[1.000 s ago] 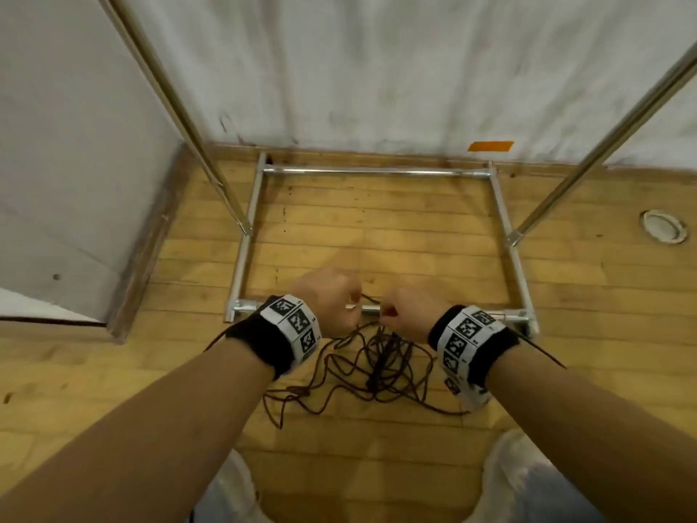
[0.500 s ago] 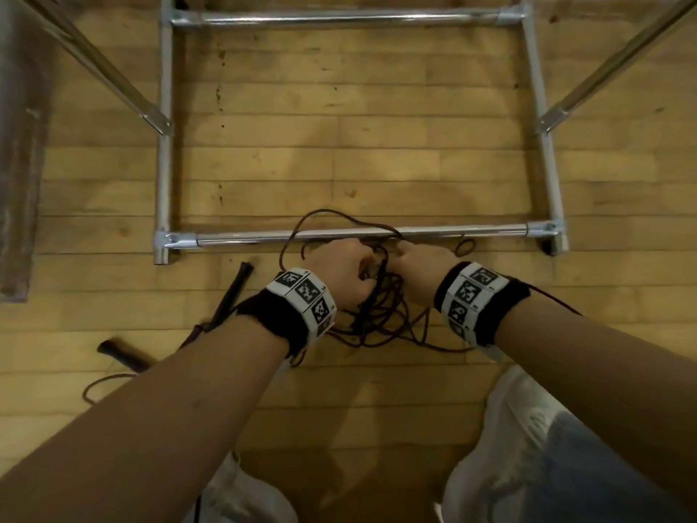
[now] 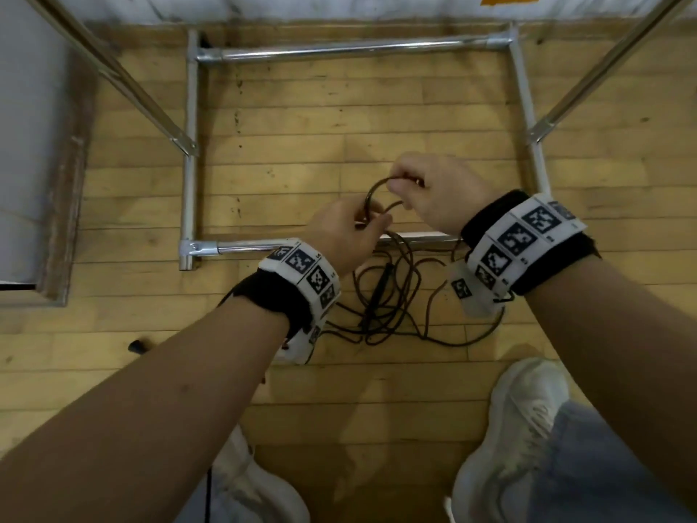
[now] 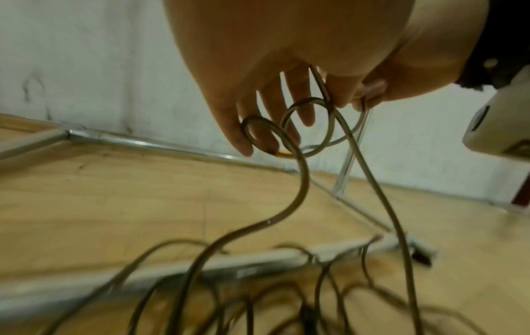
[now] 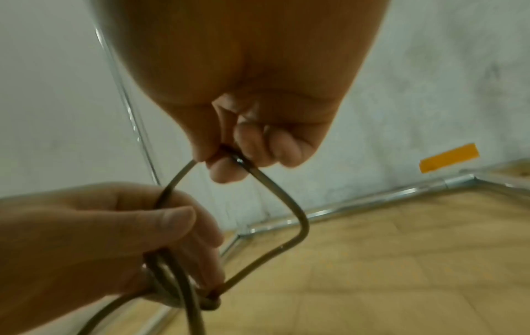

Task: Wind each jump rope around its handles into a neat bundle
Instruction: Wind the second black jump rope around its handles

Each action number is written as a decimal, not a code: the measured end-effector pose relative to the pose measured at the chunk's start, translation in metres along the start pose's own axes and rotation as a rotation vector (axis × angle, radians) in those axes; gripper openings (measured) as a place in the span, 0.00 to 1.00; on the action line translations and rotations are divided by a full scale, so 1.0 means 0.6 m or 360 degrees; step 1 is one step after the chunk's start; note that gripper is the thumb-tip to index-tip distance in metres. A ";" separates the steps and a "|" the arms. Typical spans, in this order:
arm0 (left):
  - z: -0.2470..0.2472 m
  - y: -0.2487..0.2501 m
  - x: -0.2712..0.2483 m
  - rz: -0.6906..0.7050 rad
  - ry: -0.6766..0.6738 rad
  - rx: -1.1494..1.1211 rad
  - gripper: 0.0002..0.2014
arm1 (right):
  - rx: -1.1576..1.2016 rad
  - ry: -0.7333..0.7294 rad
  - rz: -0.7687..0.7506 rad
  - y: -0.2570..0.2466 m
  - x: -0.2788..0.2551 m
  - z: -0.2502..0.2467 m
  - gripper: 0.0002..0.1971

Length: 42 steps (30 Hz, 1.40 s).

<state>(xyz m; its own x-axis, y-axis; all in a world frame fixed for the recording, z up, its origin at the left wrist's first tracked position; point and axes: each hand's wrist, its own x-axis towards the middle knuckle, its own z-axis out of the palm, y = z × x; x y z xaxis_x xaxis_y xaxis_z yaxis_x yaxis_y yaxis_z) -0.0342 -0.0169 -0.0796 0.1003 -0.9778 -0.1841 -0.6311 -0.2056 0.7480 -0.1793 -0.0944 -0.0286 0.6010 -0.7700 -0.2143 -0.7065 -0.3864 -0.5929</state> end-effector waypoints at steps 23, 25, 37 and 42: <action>-0.350 0.331 -0.199 0.0051 0.0051 -0.0839 0.11 | 0.0552 0.1315 -0.0528 -0.373 -0.195 -0.303 0.03; -0.355 0.336 -0.206 0.0068 0.0121 -0.0912 0.09 | 0.0631 0.1266 -0.0411 -0.372 -0.186 -0.296 0.08; -0.373 0.366 -0.179 -0.0209 0.0154 -0.1831 0.16 | 0.0634 -0.0096 -0.0120 -0.322 -0.157 -0.166 0.13; -0.364 0.362 -0.174 -0.0236 0.0145 -0.1868 0.12 | 0.0243 -0.0120 -0.0215 -0.306 -0.170 -0.147 0.14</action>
<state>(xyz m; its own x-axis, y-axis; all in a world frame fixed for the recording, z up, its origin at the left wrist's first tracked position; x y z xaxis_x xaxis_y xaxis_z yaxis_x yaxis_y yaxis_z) -0.0136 0.0315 0.2412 0.1977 -0.9307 -0.3077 0.4779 -0.1826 0.8592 -0.1438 0.0103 0.1705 0.7165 -0.6742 -0.1790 -0.5564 -0.3976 -0.7296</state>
